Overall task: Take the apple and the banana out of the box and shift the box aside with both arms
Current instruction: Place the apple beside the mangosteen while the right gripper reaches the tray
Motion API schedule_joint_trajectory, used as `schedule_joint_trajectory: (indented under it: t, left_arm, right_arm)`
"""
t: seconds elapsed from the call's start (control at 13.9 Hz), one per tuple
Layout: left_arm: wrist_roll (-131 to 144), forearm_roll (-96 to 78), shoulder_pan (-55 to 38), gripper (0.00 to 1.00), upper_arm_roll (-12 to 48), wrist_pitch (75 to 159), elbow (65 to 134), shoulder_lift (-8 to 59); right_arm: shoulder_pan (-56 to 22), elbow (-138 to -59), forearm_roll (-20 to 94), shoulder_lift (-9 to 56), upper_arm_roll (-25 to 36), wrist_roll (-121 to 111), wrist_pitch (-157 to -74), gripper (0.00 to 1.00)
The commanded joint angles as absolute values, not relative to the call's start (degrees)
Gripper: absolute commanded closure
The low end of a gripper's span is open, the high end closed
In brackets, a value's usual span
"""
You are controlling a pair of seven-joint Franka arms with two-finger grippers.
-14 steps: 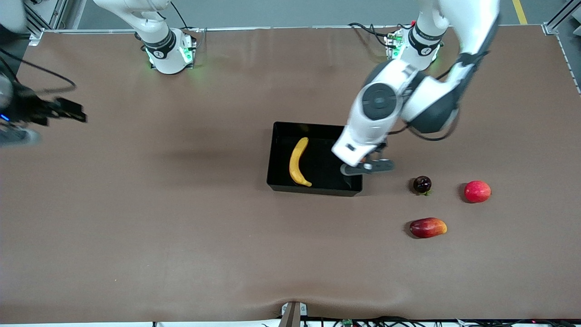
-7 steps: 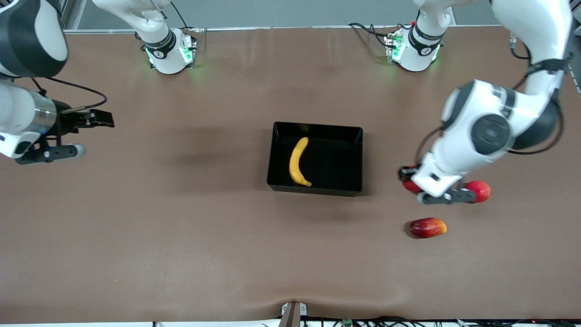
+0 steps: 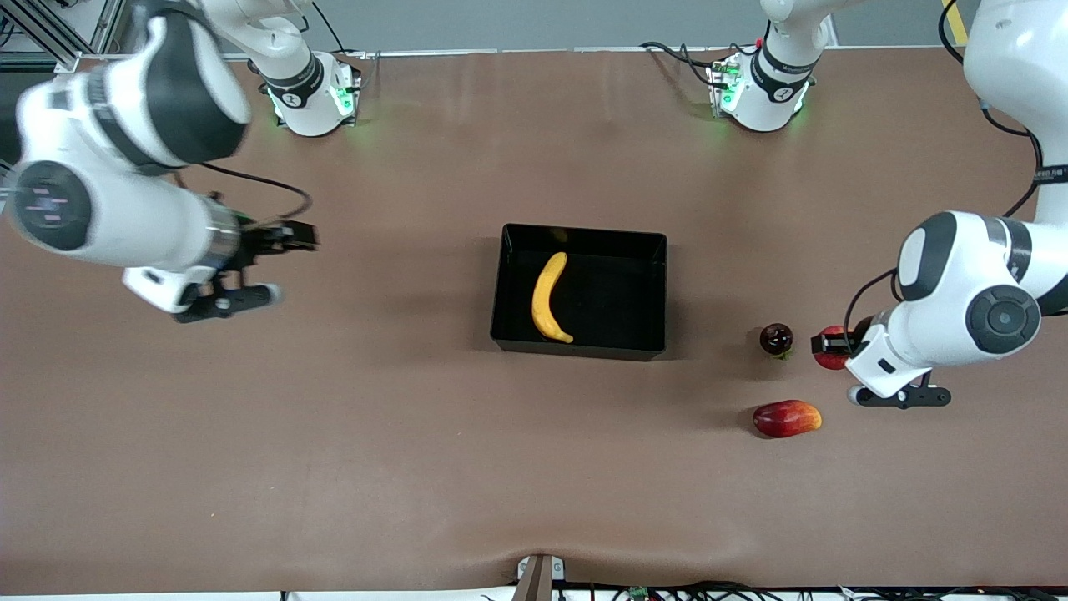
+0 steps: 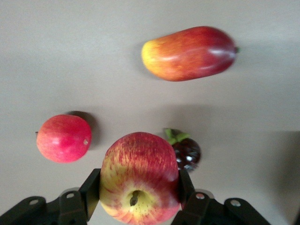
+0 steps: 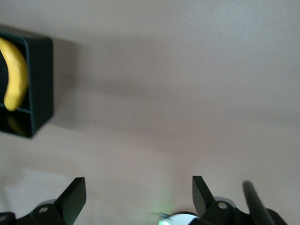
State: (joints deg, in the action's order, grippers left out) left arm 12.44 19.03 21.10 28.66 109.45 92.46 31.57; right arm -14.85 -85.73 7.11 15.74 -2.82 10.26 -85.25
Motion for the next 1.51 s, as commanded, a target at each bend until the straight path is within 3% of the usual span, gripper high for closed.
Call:
schedule_joint_trajectory:
  t: [0.0, 0.57, 0.86, 0.93, 1.0, 1.08, 1.43]
  left_arm:
    - [12.22, 23.28, 22.15, 1.0, 29.36, 113.62, 94.82, 33.31]
    - [7.65, 24.79, 26.01, 1.0, 29.36, 121.19, 97.29, 38.93]
    - [7.65, 24.79, 25.93, 1.0, 29.27, 122.08, 97.21, 40.34]
    - [7.56, 24.79, 25.75, 0.94, 29.27, 122.08, 97.12, 40.43]
    - [7.56, 25.13, 25.66, 0.51, 29.18, 121.99, 97.03, 40.17]
    - [7.38, 26.27, 25.75, 0.01, 29.27, 121.47, 96.86, 39.56]
    - [7.11, 25.67, 25.49, 0.0, 32.5, 116.83, 95.81, 32.45]
  right_arm:
    - [-21.6, -84.9, 7.65, 18.18, -2.37, 22.29, -90.41, 0.0]
    - [-37.34, -84.99, 6.86, 31.01, -2.37, 39.81, -115.02, 0.0]
    - [-37.27, -85.17, 6.59, 32.08, -2.02, 39.11, -114.97, 0.0]
    - [-36.57, -85.17, 6.59, 31.91, -1.93, 39.2, -112.79, 0.0]
    - [-36.21, -85.17, 6.5, 31.64, -1.76, 39.2, -111.81, 0.0]
    - [-35.51, -85.17, 6.5, 31.38, -1.76, 39.2, -111.27, 0.0]
    - [-34.2, -86.13, 6.5, 29.54, -1.76, 39.73, -109.17, 0.0]
